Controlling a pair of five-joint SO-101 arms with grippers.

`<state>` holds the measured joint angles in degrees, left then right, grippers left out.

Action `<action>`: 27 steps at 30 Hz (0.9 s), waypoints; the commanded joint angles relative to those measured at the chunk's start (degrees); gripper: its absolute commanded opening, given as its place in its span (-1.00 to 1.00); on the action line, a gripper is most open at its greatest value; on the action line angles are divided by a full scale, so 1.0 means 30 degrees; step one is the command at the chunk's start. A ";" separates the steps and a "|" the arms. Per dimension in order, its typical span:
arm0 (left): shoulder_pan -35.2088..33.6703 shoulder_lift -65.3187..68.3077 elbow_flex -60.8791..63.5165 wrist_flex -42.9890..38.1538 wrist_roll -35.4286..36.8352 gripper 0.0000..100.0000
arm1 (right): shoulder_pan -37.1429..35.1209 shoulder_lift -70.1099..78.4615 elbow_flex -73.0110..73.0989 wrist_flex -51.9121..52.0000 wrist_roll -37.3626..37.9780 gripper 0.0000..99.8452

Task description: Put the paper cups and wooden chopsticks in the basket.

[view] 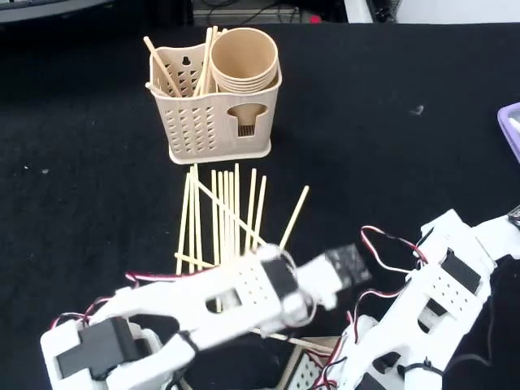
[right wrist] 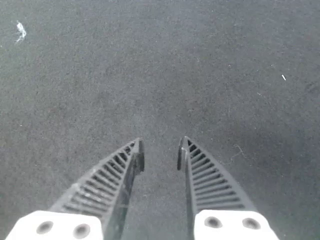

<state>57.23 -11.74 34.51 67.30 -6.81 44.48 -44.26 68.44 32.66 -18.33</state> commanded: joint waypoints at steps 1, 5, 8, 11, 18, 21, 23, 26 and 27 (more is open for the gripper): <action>-0.2154 -0.0147 -0.2886 0.1729 -0.1612 -0.94 | -0.0176 -0.0542 -0.0542 -0.0322 -0.0029 -0.74; -0.3971 -0.0147 -0.3414 0.2608 -0.2491 -0.93 | -0.0176 -0.0542 -0.0542 -0.0322 -0.0029 -0.74; -0.4498 -0.0117 -0.2769 0.2872 -0.2579 -0.89 | -0.0176 -0.0542 -0.0542 -0.0352 -0.0029 -0.74; -0.3736 -0.0147 -0.1538 0.2842 -0.2462 -0.72 | -0.0176 -0.0542 -0.0542 -0.0352 -0.0029 -0.74; 0.0864 -0.0147 0.0015 0.1817 -0.1026 -0.68 | -0.0176 -0.0542 -0.0542 -0.0381 -0.0029 -0.74; 0.2154 -0.0088 0.0894 -0.0088 -0.0234 -0.68 | -0.0176 -0.0542 -0.0542 -0.0381 -0.0029 -0.74; 0.2623 -0.0117 0.1802 -0.1670 -0.0059 -0.68 | -0.0176 -0.0542 -0.0542 -0.0352 -0.0029 -0.74; 0.2769 -0.0117 0.2271 -0.2784 0.0322 -0.68 | -0.0176 -0.0542 -0.0542 -0.0352 -0.0029 -0.74; 0.2769 0.0029 0.2242 -0.2960 0.0440 -0.68 | -0.0176 -0.0542 -0.0542 -0.0352 -0.0029 -0.74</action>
<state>64.18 -11.74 41.54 60.97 -6.73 44.48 -44.26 68.44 32.66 -18.33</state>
